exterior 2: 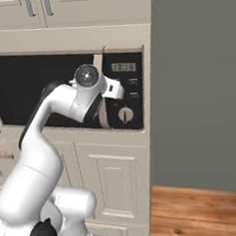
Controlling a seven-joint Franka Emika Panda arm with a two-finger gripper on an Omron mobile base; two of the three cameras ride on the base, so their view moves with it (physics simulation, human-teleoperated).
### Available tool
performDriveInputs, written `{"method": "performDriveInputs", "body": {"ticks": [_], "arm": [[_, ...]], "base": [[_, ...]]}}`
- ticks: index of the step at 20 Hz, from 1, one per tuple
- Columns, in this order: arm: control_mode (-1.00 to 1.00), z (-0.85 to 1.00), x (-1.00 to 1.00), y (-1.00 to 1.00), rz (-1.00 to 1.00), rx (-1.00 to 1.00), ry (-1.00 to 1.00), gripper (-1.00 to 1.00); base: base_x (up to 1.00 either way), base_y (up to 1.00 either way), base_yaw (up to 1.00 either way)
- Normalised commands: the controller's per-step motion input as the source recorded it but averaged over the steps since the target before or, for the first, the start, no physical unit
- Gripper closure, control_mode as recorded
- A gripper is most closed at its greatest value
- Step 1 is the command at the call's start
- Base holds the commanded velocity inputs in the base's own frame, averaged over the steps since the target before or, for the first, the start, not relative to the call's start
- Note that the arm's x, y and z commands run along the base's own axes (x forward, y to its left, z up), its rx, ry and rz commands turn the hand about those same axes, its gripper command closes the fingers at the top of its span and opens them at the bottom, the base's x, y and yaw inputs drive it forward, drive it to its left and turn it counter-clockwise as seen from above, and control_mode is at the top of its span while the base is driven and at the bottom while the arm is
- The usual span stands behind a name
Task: Retrieve the reheated potato from the microwave, then place the potato, cheese, and condiment on the cutting board.
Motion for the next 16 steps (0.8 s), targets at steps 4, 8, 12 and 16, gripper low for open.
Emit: {"method": "performDriveInputs", "body": {"ticks": [4,8,12,16], "arm": [[-1.0,0.26,-0.56,0.19,0.0,0.01,-0.06,1.0],[-1.0,0.4,-0.74,0.33,0.0,0.0,-0.04,1.0],[-1.0,0.44,-0.91,0.31,0.0,0.0,-0.02,1.0],[-1.0,0.43,-1.0,0.3,0.0,-0.01,0.0,1.0]], "base": [[0.0,0.0,0.0],[0.0,0.0,0.0],[0.0,0.0,0.0],[0.0,0.0,0.0]]}}
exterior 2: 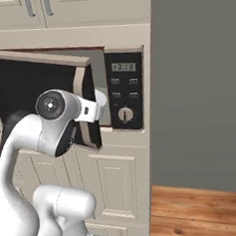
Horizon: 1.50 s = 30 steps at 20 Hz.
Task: Retrieve the reheated potato from the microwave, then place the potato, cheese, and condiment on the cutting board.
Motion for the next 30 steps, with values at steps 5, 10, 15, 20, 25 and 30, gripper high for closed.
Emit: {"method": "performDriveInputs", "body": {"ticks": [5,10,15,20,25,30], "arm": [[-1.0,0.37,-1.0,0.4,0.0,-0.04,0.0,1.0],[-1.0,0.35,-0.98,0.39,-0.02,-0.05,0.0,1.0],[-1.0,0.29,-0.9,0.35,-0.03,-0.06,0.01,1.0],[-1.0,0.25,-0.53,0.2,-0.03,-0.04,0.03,-1.0],[-1.0,0.38,-0.52,-0.3,-0.08,0.01,0.0,-1.0],[-1.0,0.64,-0.74,-0.23,-0.01,0.06,0.0,-1.0]], "base": [[0.0,0.0,0.0],[0.0,0.0,0.0],[0.0,0.0,0.0],[0.0,0.0,0.0],[0.0,0.0,0.0],[0.0,0.0,0.0]]}}
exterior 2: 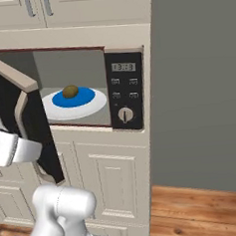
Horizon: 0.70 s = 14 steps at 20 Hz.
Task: Retrieve the reheated potato from the microwave, then place the potato, cheese, and condiment on the cutting board.
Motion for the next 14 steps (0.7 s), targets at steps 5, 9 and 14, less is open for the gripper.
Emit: {"method": "performDriveInputs", "body": {"ticks": [5,9,14], "arm": [[-1.0,0.47,-0.18,-0.65,0.0,0.12,0.05,-1.0],[-1.0,0.05,0.07,-0.94,0.0,0.37,0.09,-1.0],[-1.0,-0.25,0.26,-0.59,0.0,0.44,0.02,-1.0]], "base": [[0.0,0.0,0.0],[0.0,0.0,0.0],[0.0,0.0,0.0]]}}
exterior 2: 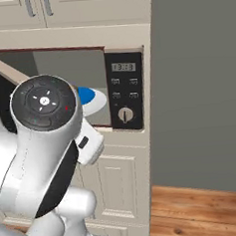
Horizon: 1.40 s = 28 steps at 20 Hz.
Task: Retrieve the reheated potato from the microwave, then place the potato, cheese, and condiment on the cutting board.
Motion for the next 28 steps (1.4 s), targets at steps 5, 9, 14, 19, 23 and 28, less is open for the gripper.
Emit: {"method": "performDriveInputs", "body": {"ticks": [5,9,14,19,23,28], "arm": [[-1.0,-0.44,0.55,-0.05,0.0,0.34,0.0,-1.0],[-1.0,-0.37,0.77,0.11,0.0,0.23,0.0,-1.0],[-1.0,-0.28,0.74,0.09,0.0,0.19,0.0,-1.0],[-1.0,-0.19,0.58,0.34,0.0,0.15,0.0,-1.0],[-1.0,-0.11,0.58,0.46,0.0,0.14,0.0,-1.0],[-1.0,0.0,0.57,0.21,0.0,0.17,0.01,-1.0]], "base": [[0.0,0.0,0.0],[0.0,0.0,0.0],[0.0,0.0,0.0],[0.0,0.0,0.0],[0.0,0.0,0.0],[0.0,0.0,0.0]]}}
